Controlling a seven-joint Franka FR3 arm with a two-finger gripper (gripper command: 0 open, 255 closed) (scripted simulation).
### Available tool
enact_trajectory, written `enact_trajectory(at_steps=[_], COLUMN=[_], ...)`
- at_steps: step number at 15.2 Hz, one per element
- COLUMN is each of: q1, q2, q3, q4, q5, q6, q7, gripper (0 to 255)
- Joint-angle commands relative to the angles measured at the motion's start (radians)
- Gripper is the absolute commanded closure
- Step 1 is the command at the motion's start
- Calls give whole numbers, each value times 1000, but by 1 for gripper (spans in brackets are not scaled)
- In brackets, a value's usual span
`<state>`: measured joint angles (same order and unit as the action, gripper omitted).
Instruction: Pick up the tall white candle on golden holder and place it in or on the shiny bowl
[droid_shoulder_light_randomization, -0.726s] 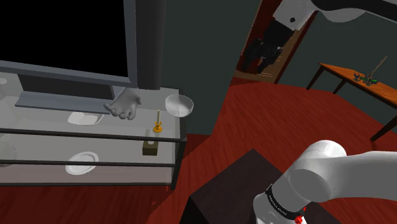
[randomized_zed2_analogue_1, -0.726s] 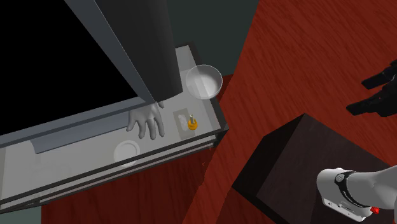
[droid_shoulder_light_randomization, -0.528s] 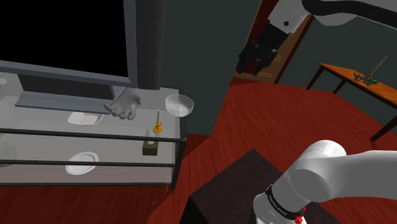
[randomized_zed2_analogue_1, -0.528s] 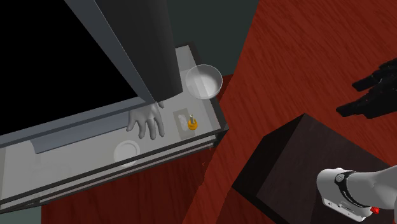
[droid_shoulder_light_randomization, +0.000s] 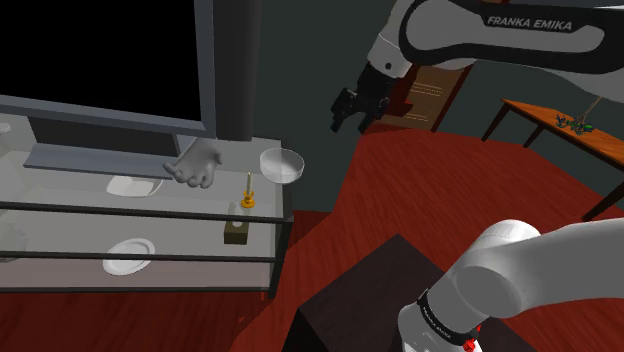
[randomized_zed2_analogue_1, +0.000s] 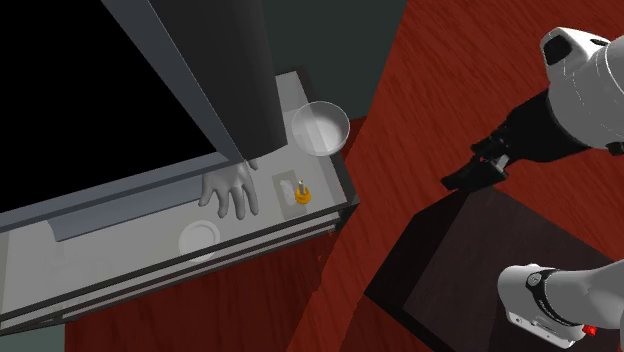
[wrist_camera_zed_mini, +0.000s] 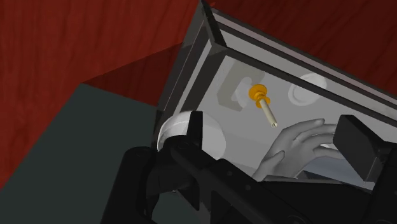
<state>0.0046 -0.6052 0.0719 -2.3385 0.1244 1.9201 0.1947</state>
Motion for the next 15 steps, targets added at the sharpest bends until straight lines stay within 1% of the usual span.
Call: enact_trajectory(at_steps=[1, 8, 11, 15], q1=[1, -2, -5, -6], q2=[63, 293, 402, 553], q3=[23, 96, 124, 151], q4=[8, 48, 86, 155], q5=[-2, -39, -72, -135], q6=[57, 244, 312, 386], q7=[22, 105, 149, 219], gripper=[0, 0, 0, 0])
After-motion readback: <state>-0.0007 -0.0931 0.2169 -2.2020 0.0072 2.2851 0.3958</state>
